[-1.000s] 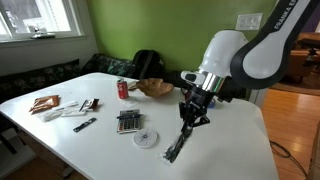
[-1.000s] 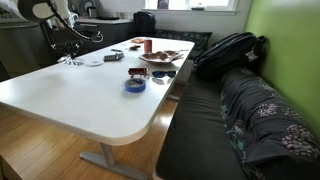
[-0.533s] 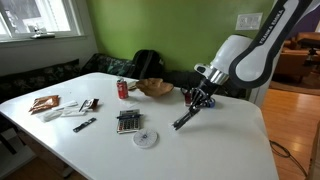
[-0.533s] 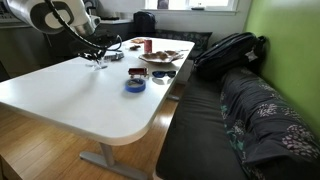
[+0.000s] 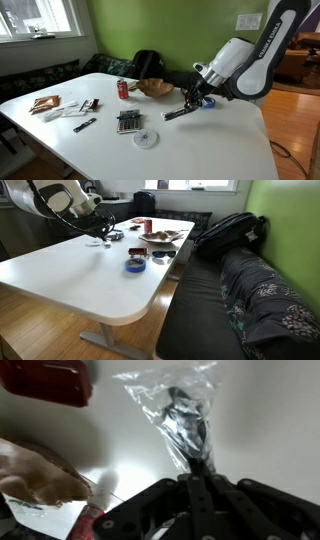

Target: Put the clear plastic with the cable on the white object

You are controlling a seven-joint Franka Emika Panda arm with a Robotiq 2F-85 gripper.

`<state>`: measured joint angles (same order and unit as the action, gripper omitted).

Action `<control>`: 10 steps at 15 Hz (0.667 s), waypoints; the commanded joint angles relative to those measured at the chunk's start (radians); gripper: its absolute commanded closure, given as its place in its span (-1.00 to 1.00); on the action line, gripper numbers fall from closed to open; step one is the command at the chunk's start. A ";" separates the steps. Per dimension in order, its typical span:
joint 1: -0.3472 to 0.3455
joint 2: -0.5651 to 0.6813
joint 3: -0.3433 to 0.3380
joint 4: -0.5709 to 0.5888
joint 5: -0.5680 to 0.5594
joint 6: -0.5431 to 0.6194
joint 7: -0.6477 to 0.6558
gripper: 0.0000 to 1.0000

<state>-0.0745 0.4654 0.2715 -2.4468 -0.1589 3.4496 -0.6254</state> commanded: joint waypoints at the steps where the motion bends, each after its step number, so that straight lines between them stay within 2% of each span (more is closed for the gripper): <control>1: -0.060 0.014 0.127 -0.011 -0.131 -0.047 0.049 1.00; 4: -0.172 0.062 0.274 -0.003 -0.283 -0.073 0.028 1.00; 5: -0.190 0.075 0.297 0.005 -0.296 -0.090 0.035 1.00; 6: -0.115 0.041 0.235 -0.004 -0.237 -0.058 0.051 0.98; 8: -0.154 0.057 0.276 -0.003 -0.263 -0.067 0.048 0.98; 10: -0.166 0.064 0.281 -0.001 -0.267 -0.068 0.041 0.98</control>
<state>-0.2407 0.5291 0.5526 -2.4476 -0.4259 3.3818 -0.5841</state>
